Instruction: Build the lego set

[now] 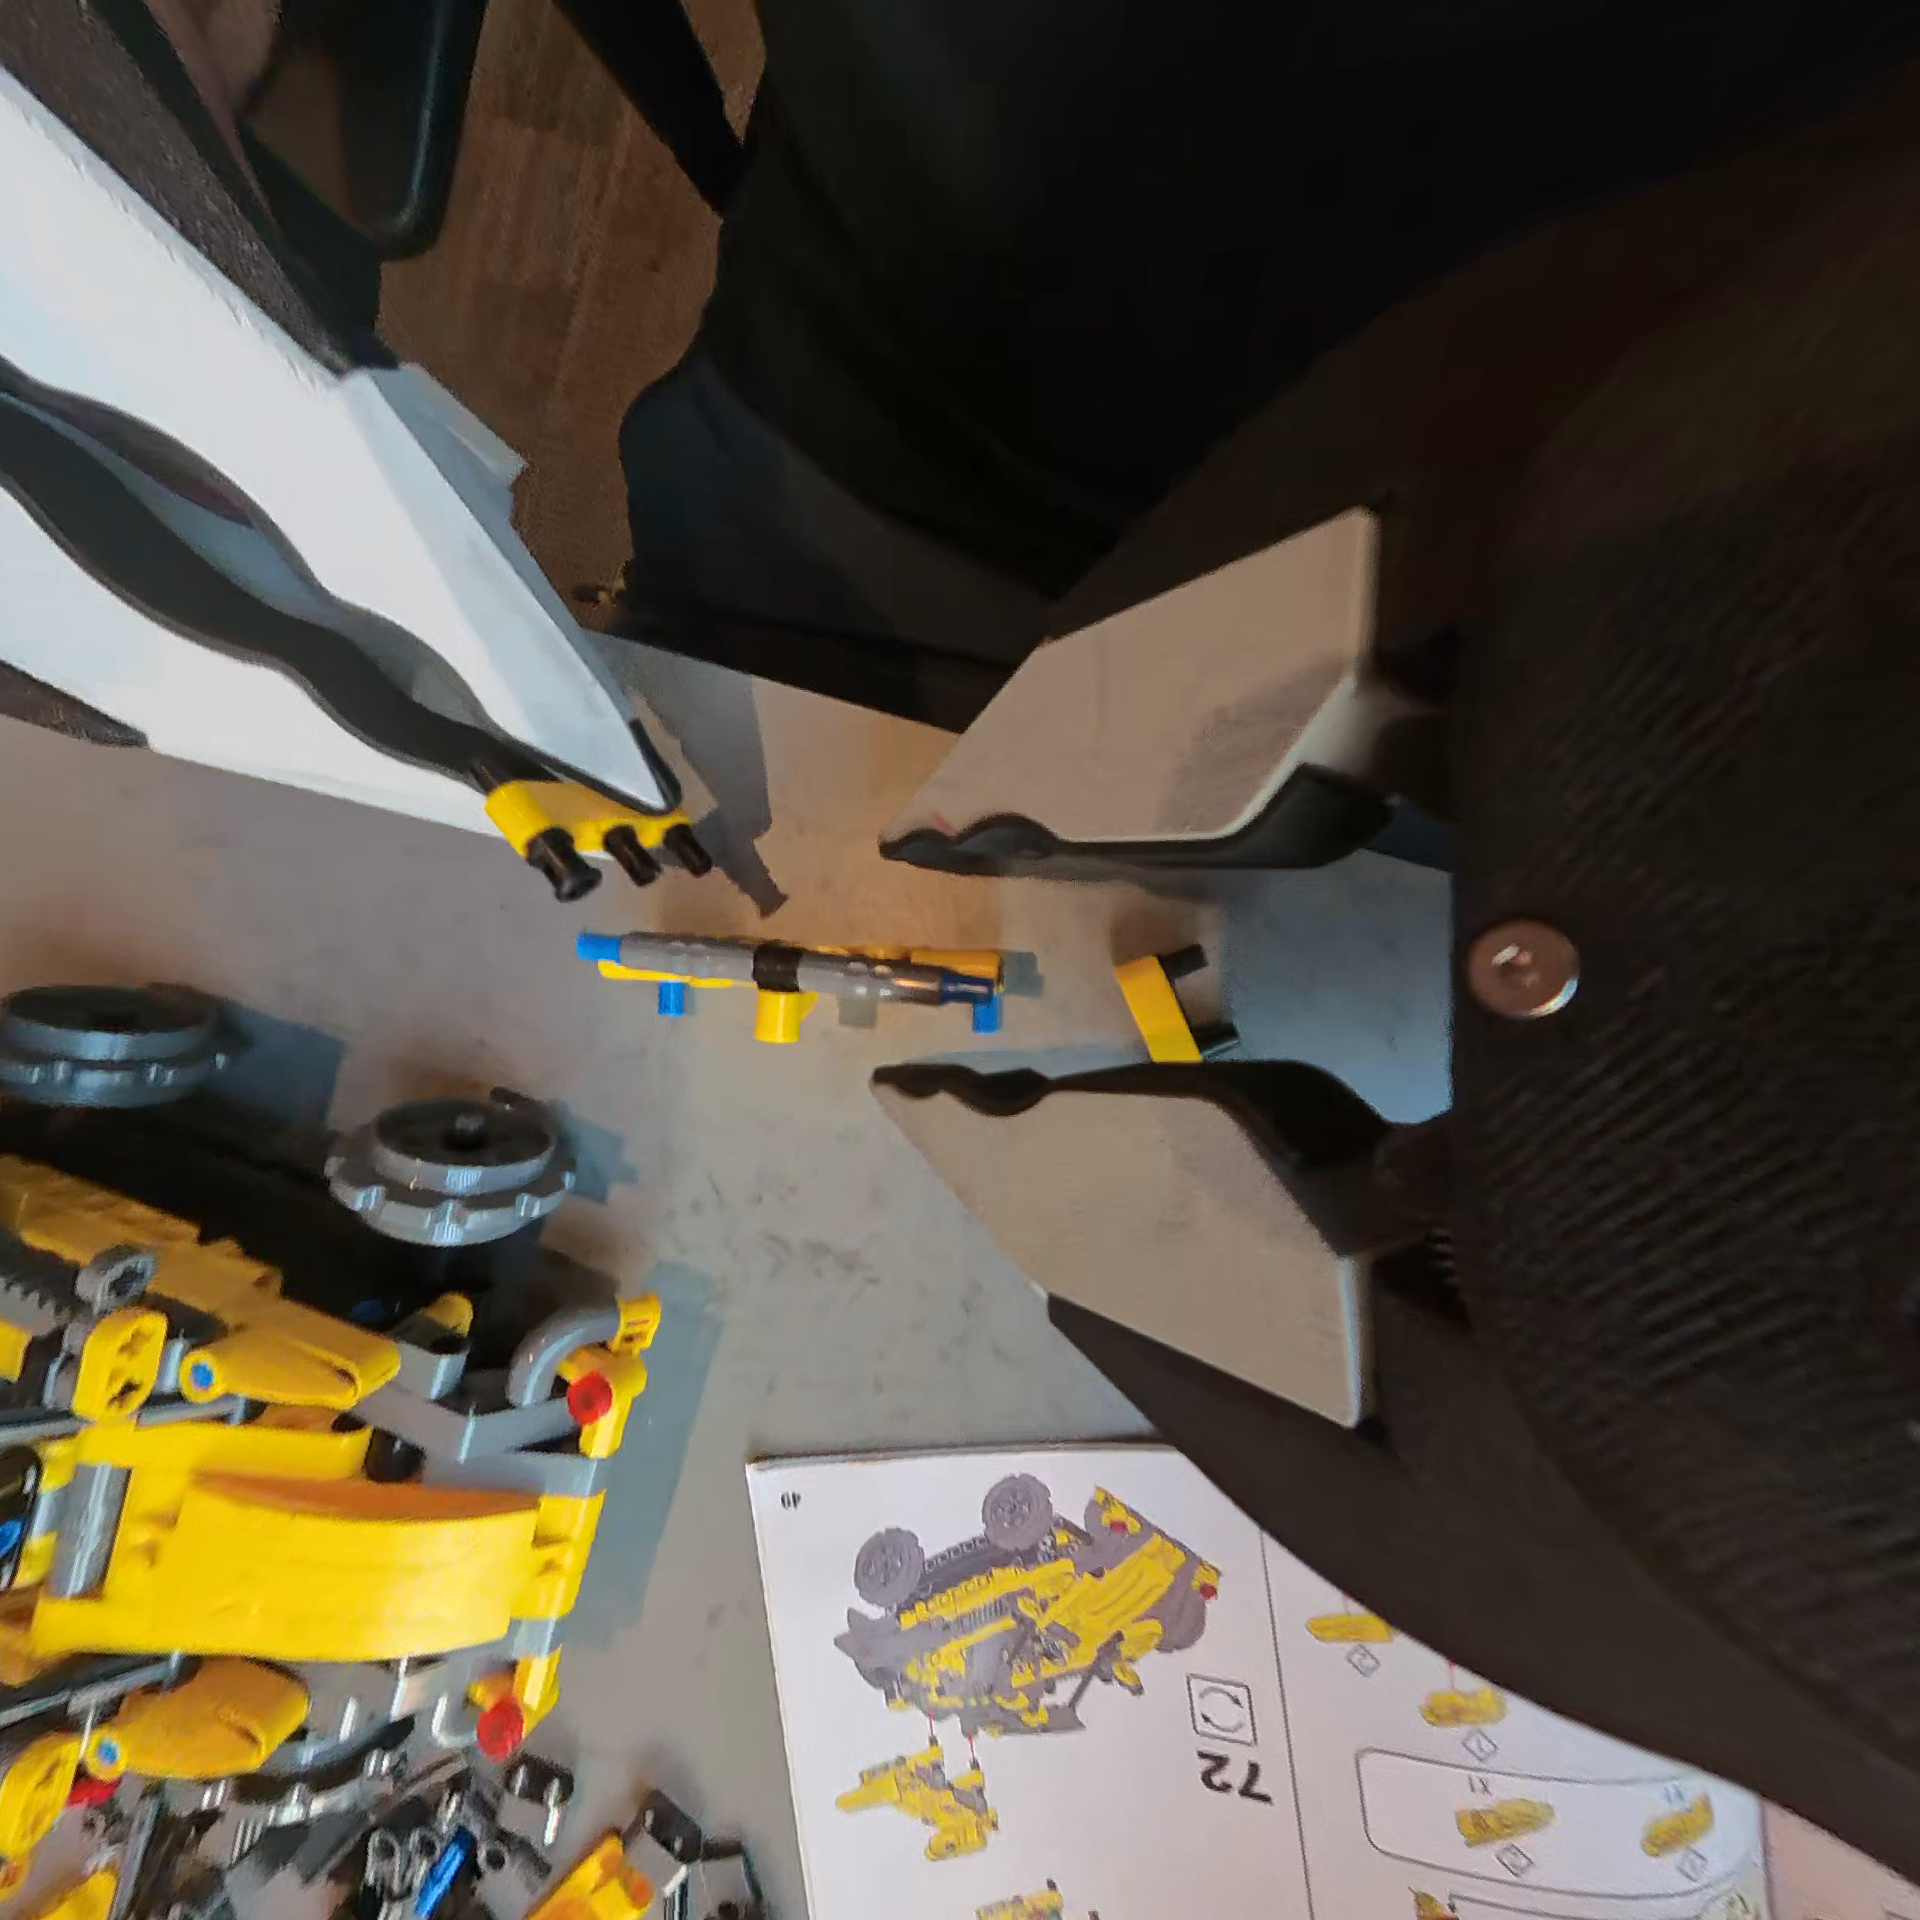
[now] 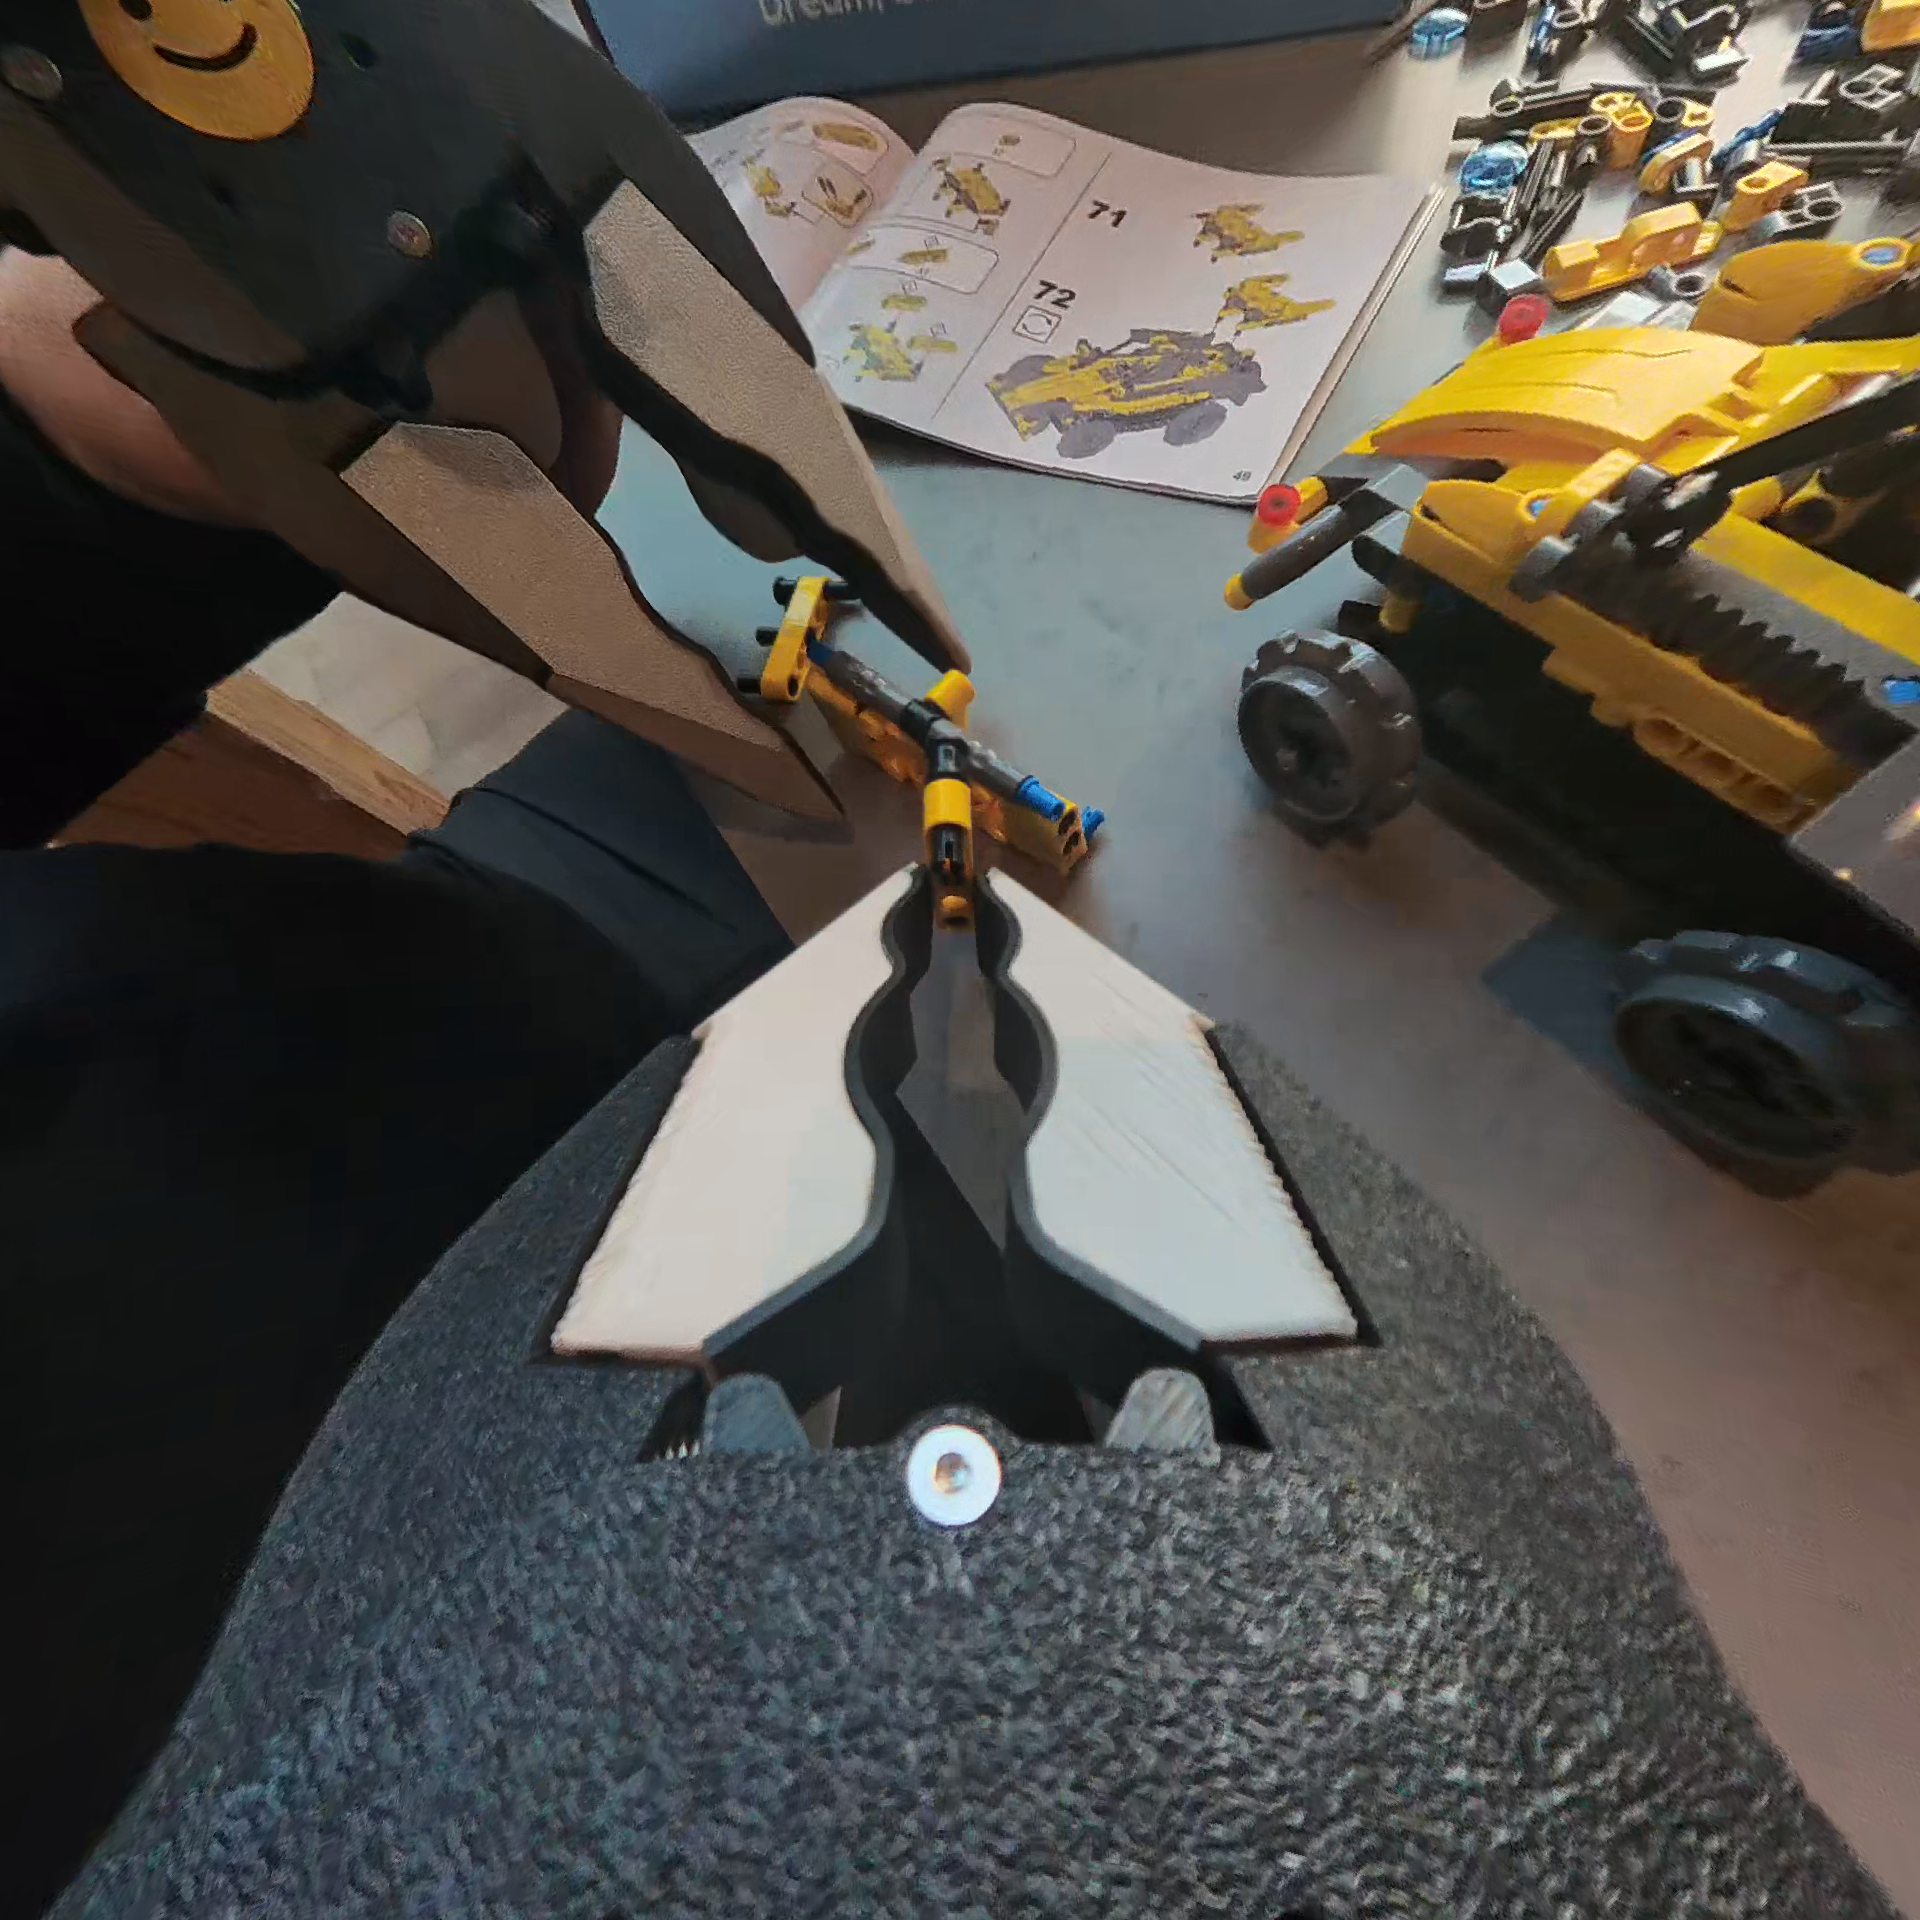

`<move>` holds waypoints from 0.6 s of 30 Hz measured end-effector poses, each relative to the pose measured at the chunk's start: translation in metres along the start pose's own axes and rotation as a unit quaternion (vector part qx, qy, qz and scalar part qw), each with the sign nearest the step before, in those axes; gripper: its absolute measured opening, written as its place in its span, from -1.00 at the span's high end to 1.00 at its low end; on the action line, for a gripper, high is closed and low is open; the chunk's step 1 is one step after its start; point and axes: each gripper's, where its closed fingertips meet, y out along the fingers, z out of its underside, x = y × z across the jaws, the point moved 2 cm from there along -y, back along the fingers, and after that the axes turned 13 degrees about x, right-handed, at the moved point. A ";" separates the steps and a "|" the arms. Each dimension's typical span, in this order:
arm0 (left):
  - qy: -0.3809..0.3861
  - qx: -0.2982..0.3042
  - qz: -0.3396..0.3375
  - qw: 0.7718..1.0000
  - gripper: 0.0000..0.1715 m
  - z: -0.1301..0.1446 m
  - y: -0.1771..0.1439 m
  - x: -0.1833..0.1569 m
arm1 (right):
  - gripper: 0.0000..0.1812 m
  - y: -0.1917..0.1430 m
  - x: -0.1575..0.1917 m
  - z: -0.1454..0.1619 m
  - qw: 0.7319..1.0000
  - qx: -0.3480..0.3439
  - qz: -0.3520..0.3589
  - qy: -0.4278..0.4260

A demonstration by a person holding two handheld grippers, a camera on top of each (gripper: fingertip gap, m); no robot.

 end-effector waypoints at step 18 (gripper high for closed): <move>-0.051 0.023 0.034 0.998 0.43 -0.016 -0.002 0.004 | 0.92 0.017 -0.008 -0.002 0.999 -0.006 0.033 0.009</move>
